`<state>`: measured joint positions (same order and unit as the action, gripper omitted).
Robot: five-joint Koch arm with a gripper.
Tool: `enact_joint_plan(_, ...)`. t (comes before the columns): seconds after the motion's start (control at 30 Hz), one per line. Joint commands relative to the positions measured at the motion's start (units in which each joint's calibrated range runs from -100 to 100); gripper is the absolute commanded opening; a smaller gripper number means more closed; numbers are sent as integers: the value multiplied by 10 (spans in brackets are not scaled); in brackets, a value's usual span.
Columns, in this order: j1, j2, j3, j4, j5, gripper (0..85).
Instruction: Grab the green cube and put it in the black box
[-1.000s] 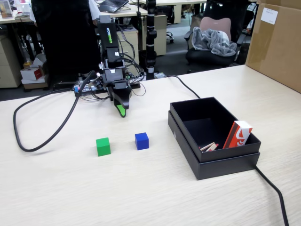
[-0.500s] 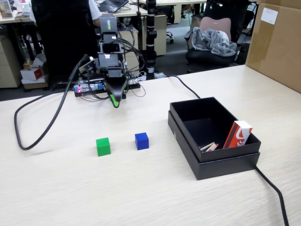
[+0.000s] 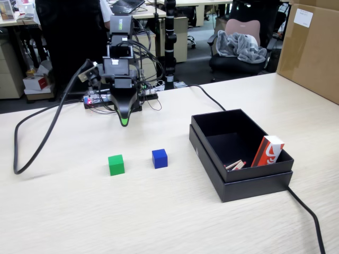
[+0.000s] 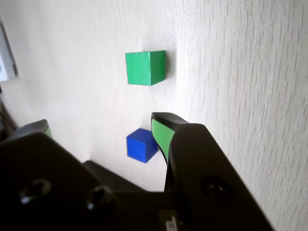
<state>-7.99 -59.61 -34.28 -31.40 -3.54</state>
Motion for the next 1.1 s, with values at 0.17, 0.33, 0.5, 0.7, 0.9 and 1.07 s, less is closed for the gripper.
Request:
enact_joint_plan(0.17, -24, 134, 44, -3, -12, 467)
enact_joint_plan(0.33, -28, 200, 63, -3, -30, 505)
enact_joint_plan(0.5, -28, 235, 88, -2, -29, 511)
enact_joint_plan(0.7, -33, 291, 107, -1, -30, 507)
enact_joint_plan(0.9, -35, 355, 141, 1, -29, 507)
enact_joint_plan(1.07, -35, 388, 157, 4, -30, 504)
